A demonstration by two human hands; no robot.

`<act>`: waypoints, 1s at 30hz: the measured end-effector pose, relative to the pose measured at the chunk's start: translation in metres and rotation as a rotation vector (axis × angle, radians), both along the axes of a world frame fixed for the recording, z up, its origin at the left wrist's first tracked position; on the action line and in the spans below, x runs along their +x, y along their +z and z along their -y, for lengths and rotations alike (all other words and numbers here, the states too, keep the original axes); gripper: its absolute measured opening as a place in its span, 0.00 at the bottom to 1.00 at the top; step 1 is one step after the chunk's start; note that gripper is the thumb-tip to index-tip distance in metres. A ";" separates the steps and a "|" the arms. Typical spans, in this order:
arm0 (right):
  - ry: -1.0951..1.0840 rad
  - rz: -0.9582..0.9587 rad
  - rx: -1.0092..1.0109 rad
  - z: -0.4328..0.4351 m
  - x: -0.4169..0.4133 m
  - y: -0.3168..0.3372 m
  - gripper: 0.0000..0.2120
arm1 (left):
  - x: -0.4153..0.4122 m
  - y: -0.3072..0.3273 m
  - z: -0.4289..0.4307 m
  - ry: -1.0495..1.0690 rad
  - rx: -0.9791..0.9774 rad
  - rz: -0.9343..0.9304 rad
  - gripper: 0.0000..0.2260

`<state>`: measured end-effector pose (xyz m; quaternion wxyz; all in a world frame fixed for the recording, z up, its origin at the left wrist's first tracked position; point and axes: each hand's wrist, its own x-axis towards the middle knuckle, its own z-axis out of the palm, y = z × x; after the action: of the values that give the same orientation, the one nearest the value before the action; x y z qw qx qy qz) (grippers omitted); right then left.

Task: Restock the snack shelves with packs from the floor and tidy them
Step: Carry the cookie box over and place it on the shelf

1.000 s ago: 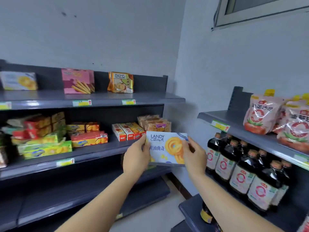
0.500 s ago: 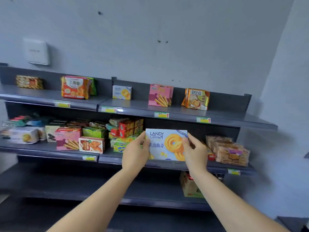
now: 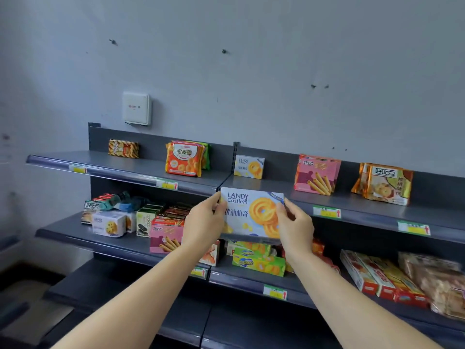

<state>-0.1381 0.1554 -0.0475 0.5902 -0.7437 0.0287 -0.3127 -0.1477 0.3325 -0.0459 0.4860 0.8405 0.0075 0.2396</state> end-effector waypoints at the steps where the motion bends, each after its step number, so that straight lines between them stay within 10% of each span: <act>1: 0.005 0.004 -0.001 -0.008 0.010 0.002 0.19 | 0.009 0.002 -0.008 0.010 0.002 0.002 0.20; 30: -0.112 0.066 -0.018 -0.020 0.367 0.035 0.10 | 0.376 0.049 -0.032 -0.238 0.022 0.053 0.16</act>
<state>0.2286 0.1752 -0.0121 0.5657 -0.7356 0.0481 -0.3696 0.2281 0.3641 0.0035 0.5016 0.8342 -0.1076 0.2025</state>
